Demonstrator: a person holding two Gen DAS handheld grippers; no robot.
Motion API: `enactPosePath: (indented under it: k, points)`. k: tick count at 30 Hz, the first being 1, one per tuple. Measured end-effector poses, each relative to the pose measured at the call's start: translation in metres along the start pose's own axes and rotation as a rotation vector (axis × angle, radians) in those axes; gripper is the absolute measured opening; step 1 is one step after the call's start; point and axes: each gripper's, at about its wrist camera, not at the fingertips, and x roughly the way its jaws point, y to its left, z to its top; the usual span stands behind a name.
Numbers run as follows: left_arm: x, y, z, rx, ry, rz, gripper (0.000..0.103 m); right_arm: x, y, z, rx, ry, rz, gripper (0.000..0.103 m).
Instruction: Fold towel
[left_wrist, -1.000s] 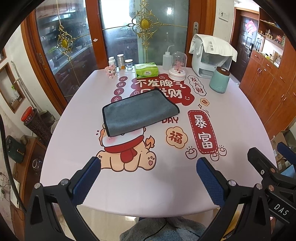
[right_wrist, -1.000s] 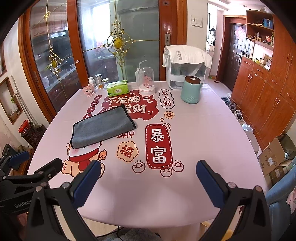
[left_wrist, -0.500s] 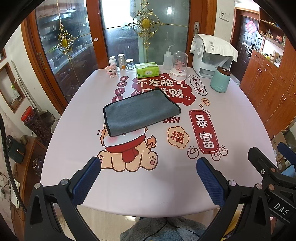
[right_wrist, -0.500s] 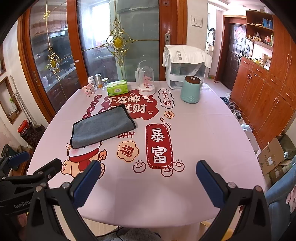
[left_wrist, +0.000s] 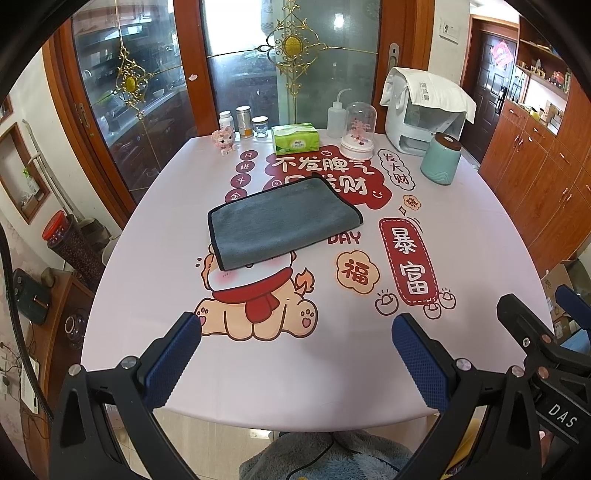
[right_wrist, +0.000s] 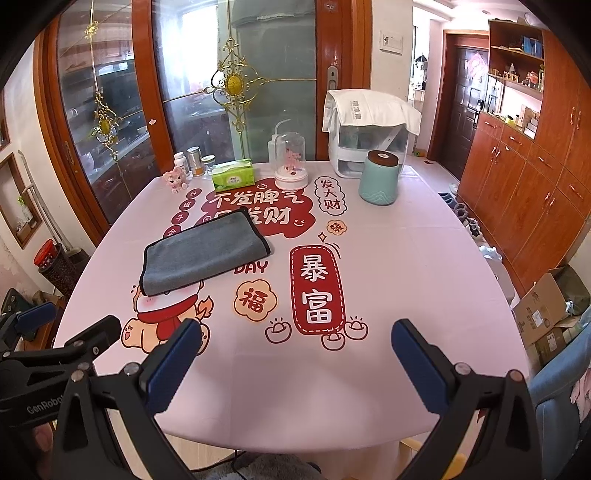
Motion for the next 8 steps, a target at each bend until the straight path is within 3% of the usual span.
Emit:
enactPosePath:
  k: [8]
  points:
    - [0.0010,0.0022,0.0004,0.005,0.003,-0.006,0.103,0.0009,0.0009,-0.0022,0.007,0.006,-0.009,0.103]
